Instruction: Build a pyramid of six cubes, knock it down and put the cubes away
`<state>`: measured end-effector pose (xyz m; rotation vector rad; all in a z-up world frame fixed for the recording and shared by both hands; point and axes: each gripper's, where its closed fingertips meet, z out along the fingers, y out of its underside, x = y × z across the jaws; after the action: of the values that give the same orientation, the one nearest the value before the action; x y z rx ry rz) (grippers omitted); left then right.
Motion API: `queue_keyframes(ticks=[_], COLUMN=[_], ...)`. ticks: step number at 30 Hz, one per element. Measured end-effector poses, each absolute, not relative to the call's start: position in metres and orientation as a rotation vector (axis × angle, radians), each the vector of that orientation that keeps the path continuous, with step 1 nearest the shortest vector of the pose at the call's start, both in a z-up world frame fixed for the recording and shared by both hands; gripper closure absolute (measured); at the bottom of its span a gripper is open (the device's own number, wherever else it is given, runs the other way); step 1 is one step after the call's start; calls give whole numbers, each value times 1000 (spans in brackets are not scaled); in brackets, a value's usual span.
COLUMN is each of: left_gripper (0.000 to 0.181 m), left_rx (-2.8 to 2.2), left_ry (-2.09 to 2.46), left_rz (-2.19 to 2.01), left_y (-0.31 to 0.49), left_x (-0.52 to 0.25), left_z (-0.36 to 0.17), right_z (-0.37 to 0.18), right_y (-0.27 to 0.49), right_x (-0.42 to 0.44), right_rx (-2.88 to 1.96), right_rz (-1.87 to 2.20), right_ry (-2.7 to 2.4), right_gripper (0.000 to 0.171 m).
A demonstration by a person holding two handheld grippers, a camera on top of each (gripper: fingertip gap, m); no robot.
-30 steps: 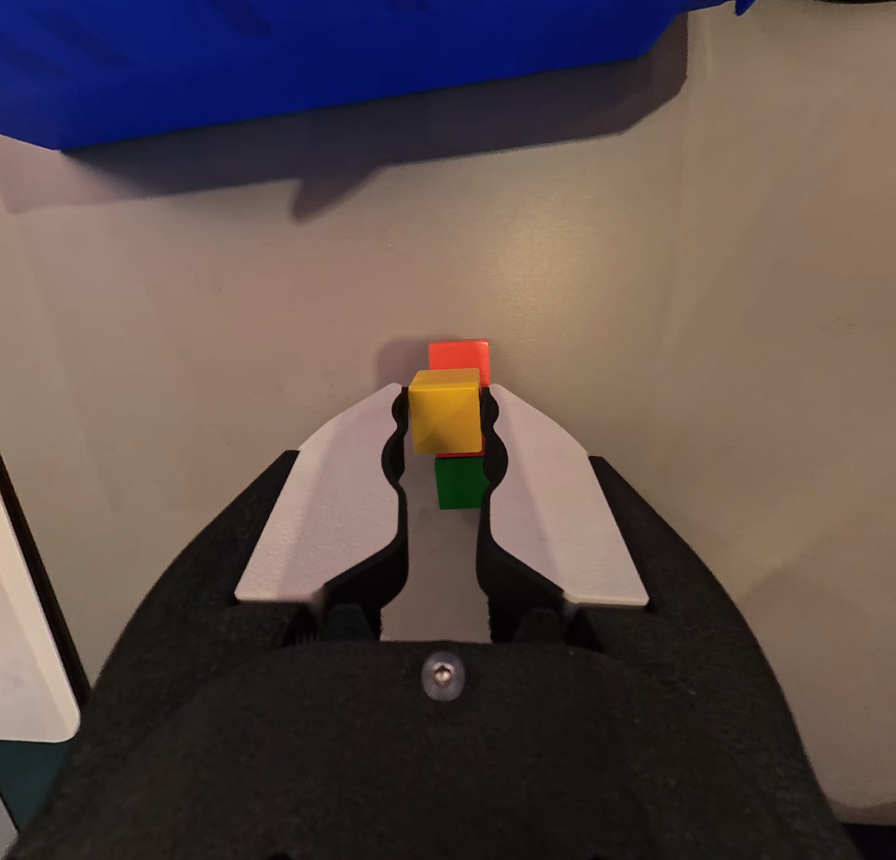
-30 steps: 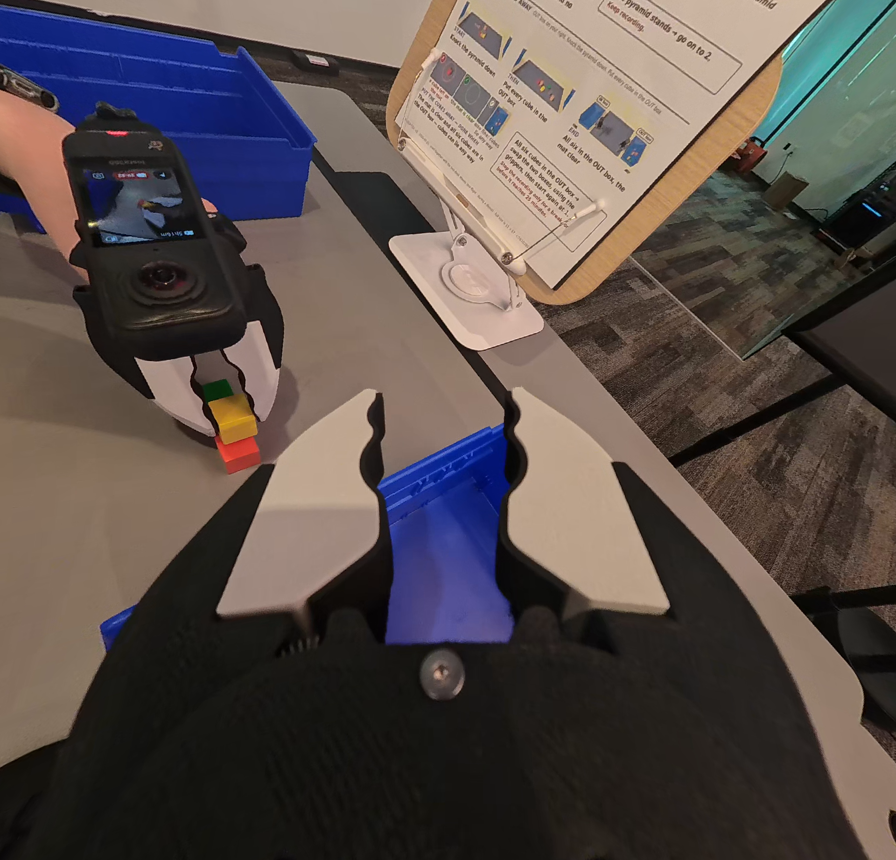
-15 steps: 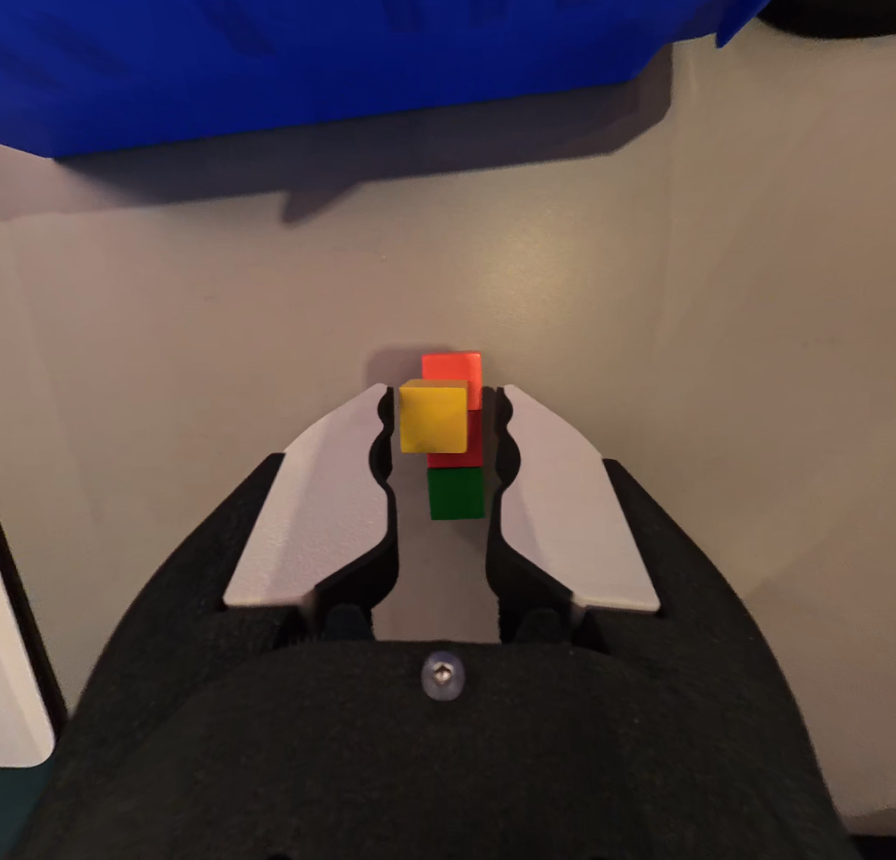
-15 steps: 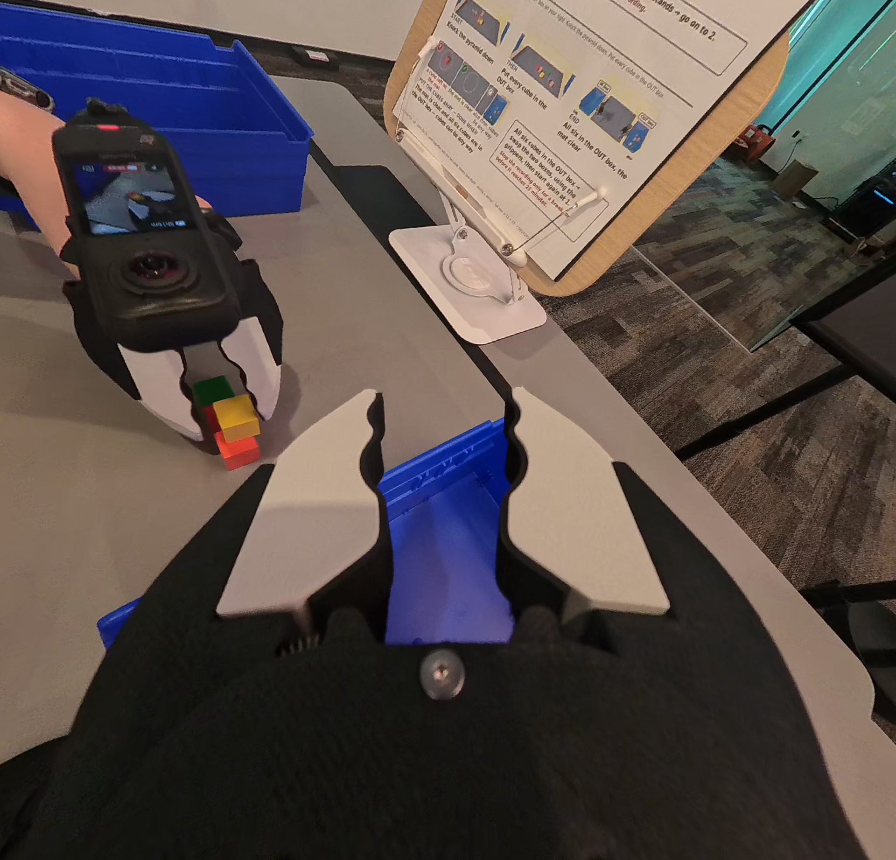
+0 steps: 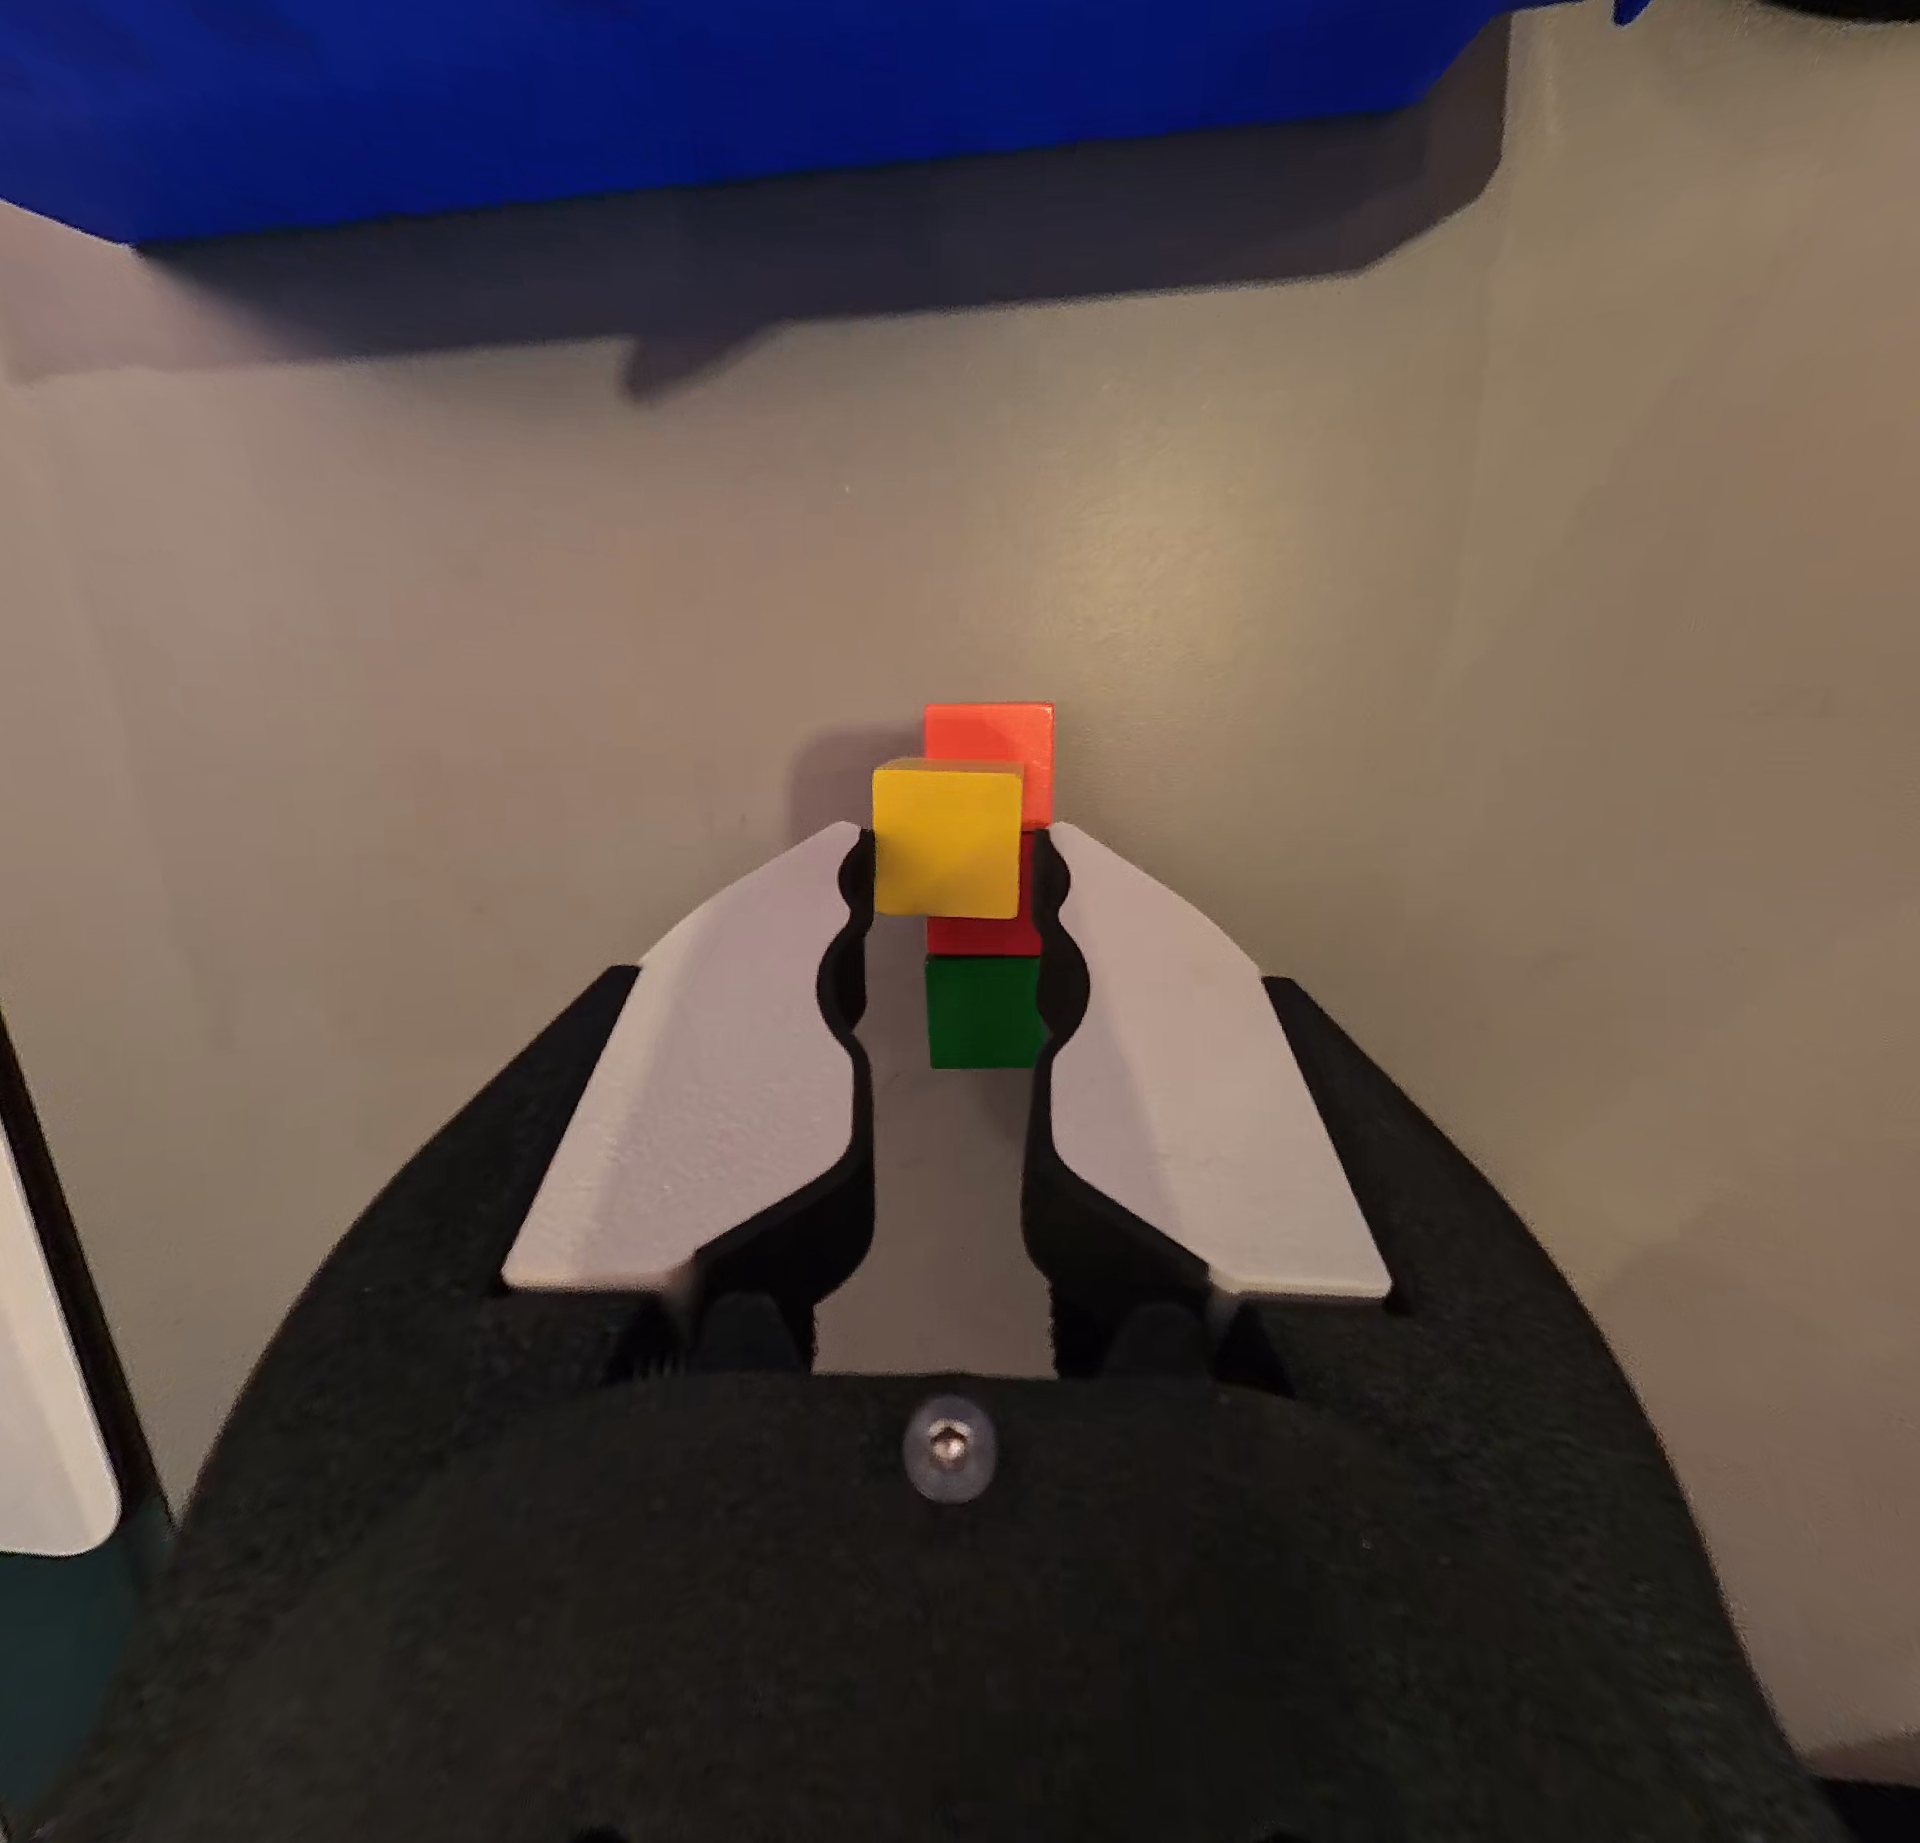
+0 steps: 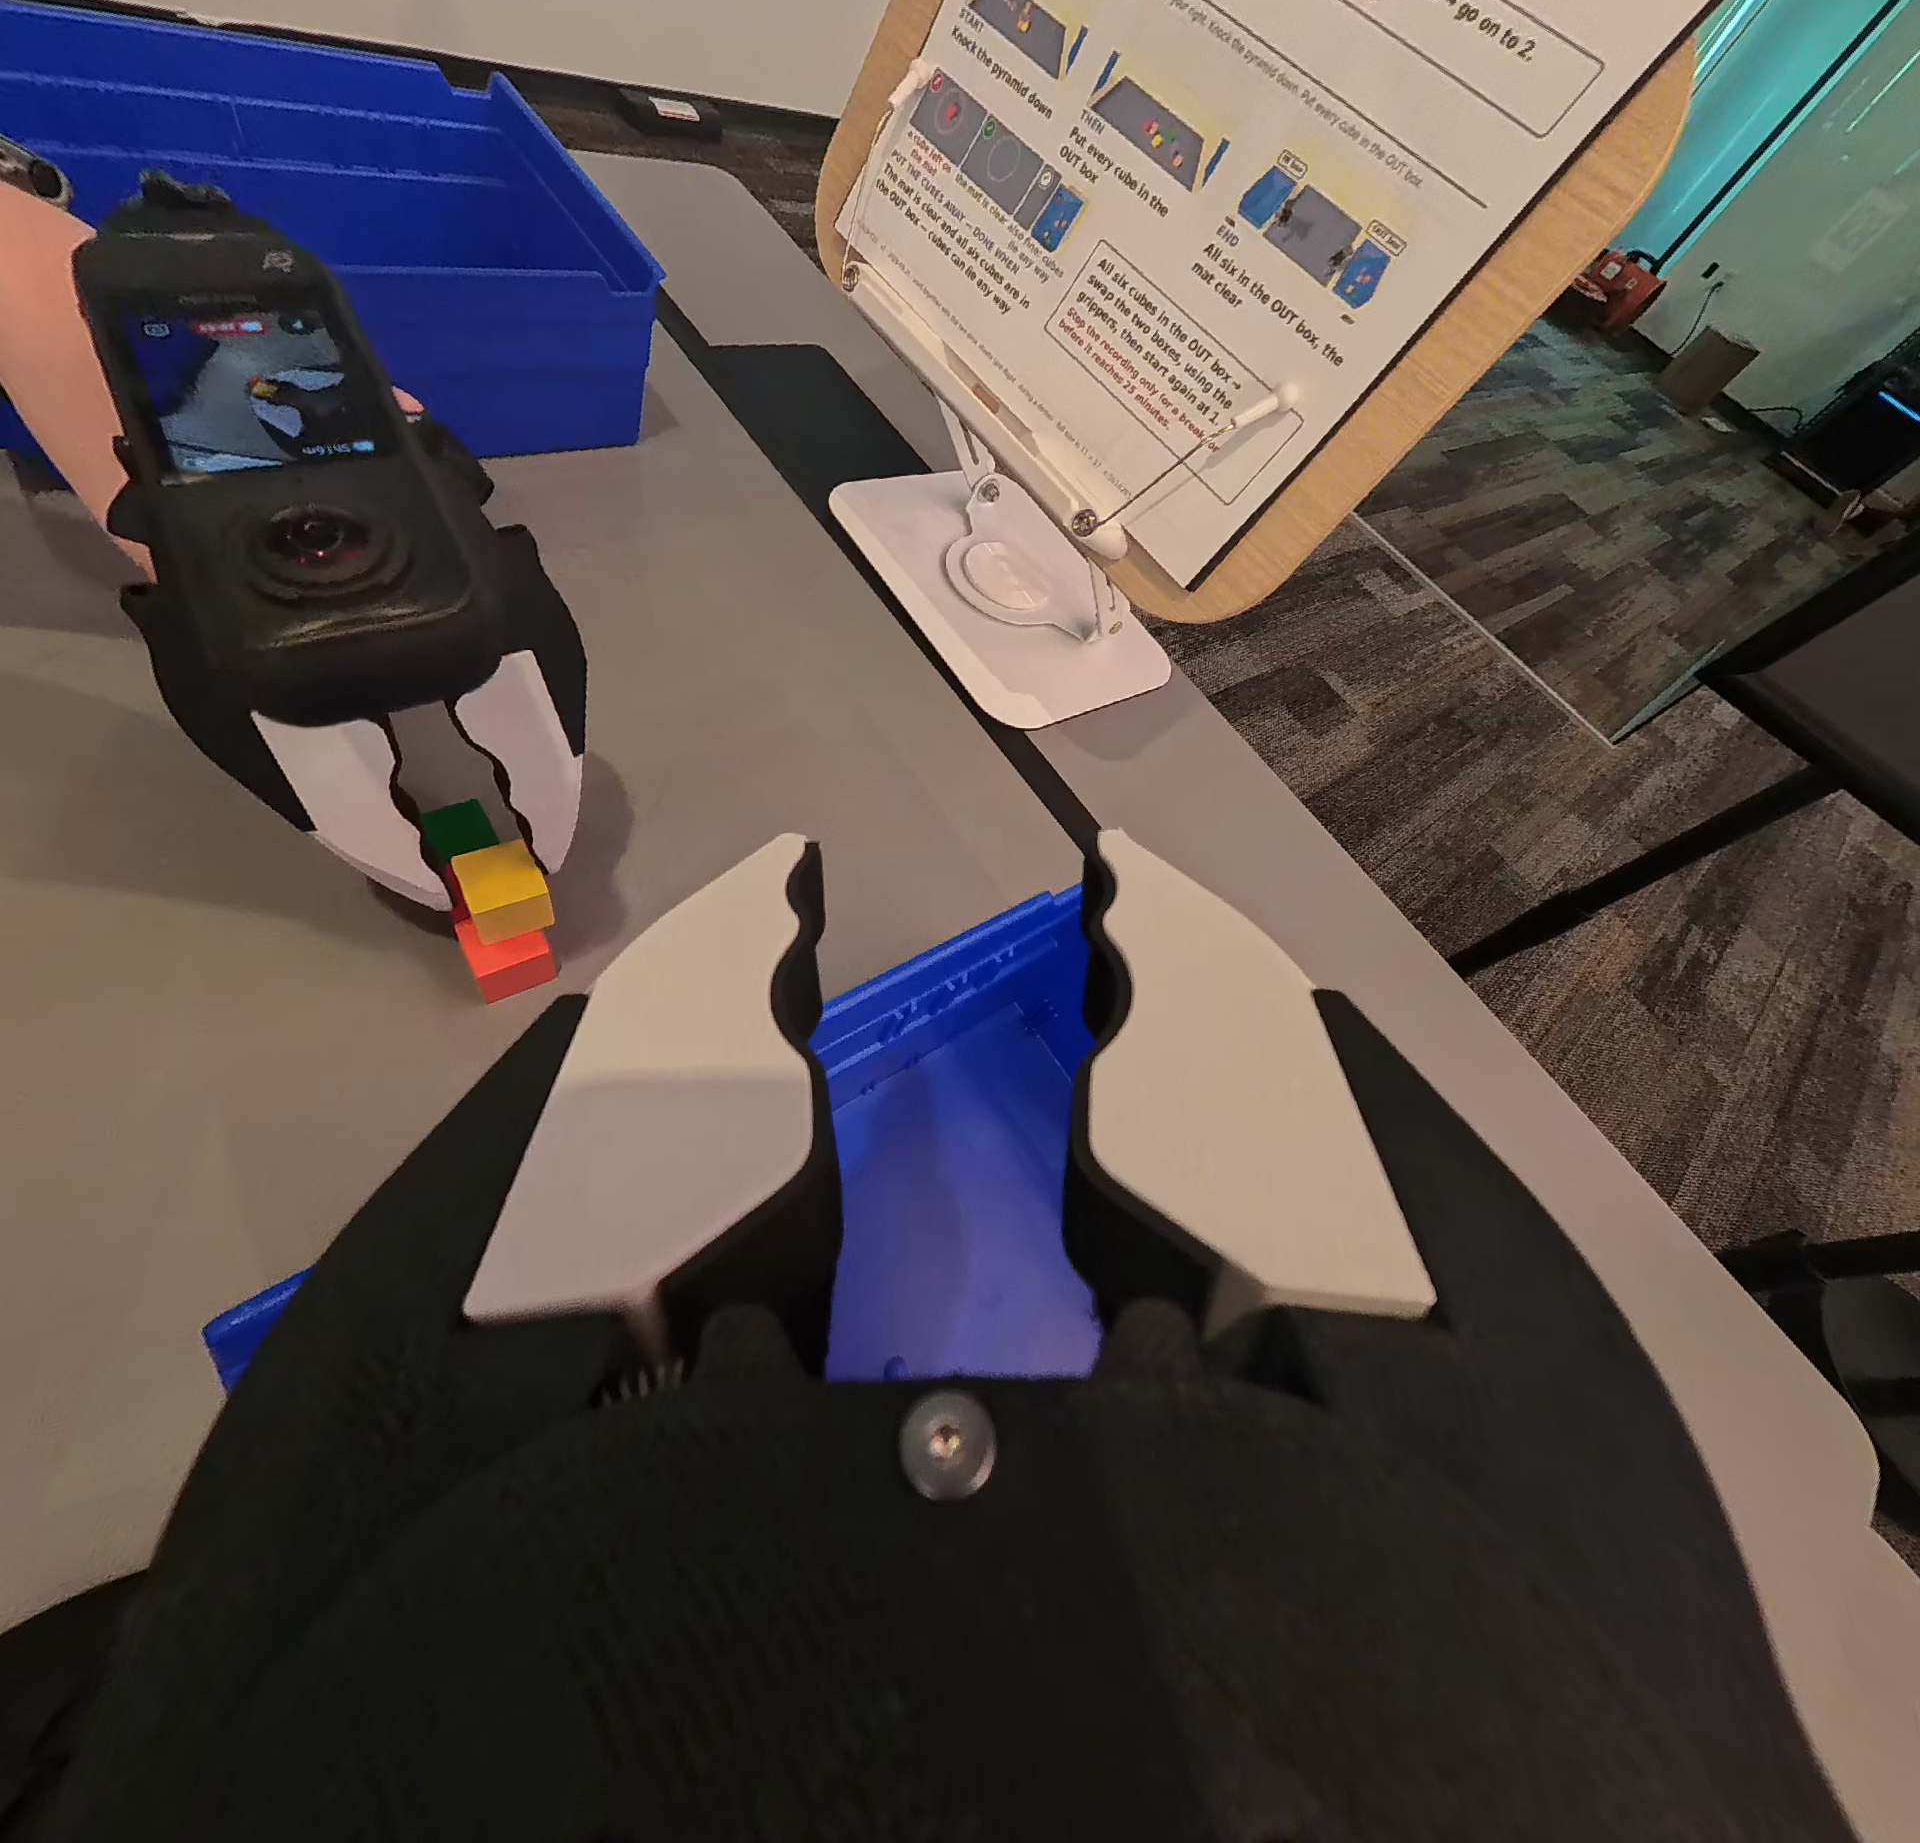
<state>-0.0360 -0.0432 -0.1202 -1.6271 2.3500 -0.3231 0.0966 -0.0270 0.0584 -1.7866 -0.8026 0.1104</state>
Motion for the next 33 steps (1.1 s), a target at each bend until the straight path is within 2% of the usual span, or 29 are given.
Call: queue_keyframes(ticks=[18, 25, 30, 33], left_gripper=[153, 147, 140, 144], left_rx=[-1598, -1609, -1610, -1587], left_ry=[2393, 2398, 2308, 2169], left_rz=[-288, -292, -399, -472], left_y=[-46, -46, -48, -44], left_x=[-38, -39, -36, -44], left_z=[-126, -127, -106, -76], right_z=[53, 50, 51, 52], right_y=[-25, -25, -25, -26], right_x=[97, 96, 97, 99], right_rx=[-1810, -1818, -1815, -1810], right_rz=[117, 120, 120, 121], right_ry=[-810, -818, -814, -807], right_gripper=[123, 123, 123, 123])
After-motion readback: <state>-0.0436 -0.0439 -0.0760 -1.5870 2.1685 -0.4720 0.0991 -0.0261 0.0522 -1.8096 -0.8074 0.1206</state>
